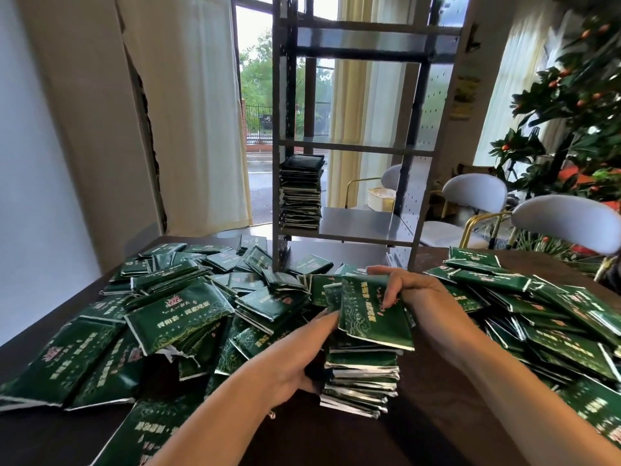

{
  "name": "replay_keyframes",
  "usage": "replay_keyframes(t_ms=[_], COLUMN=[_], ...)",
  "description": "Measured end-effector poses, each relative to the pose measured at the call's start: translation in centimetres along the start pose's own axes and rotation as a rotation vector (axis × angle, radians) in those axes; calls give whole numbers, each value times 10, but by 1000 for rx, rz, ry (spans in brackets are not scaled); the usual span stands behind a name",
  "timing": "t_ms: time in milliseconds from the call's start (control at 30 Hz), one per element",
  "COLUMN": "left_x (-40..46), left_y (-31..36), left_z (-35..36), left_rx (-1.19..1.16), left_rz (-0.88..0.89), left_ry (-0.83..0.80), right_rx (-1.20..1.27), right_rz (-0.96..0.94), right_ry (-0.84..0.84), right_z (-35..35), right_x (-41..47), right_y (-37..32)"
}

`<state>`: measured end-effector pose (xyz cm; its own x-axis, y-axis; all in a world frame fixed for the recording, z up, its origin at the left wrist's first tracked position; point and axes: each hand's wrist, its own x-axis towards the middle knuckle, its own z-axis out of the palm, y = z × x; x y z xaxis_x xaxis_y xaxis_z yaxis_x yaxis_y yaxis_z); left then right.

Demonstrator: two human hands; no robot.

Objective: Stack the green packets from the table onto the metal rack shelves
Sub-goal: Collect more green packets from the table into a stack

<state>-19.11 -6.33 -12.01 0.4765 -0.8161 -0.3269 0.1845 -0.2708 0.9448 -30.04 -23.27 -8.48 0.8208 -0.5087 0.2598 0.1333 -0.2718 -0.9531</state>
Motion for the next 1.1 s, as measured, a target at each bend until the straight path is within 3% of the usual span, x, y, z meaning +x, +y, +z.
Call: replay_keyframes(t_ms=[100,233,300,433,533,633,767,933,1100], left_x=[0,20,14,12,25,57,107,119,139], left_y=[11,8,2,-4,-8,-18,-40,-43,-40], left_z=[1,3,6,-1,-3,-11,-28,-31,-35], left_rx=[-76,122,109,138,122,57,29,24,40], left_rz=[17,93,85,108,104,138,180,154,78], left_ry=[-1,58,42,61,75,124,170,180,255], right_rx=[-22,27,17,-350,-814,-1118,-1203,-1454,-1493], right_rz=[-14,51,64,97,181,346,396,232,122], right_ry=[-23,-89,-41,236,109,-36,-43,4,15], right_z=[-1,2,1,-24,-41,-36,-28,-23,-11], right_x=[-1,-5,-1,20,29,35,43,36,6], right_y=[-5,-8,-2,29,64,90,97,85,67])
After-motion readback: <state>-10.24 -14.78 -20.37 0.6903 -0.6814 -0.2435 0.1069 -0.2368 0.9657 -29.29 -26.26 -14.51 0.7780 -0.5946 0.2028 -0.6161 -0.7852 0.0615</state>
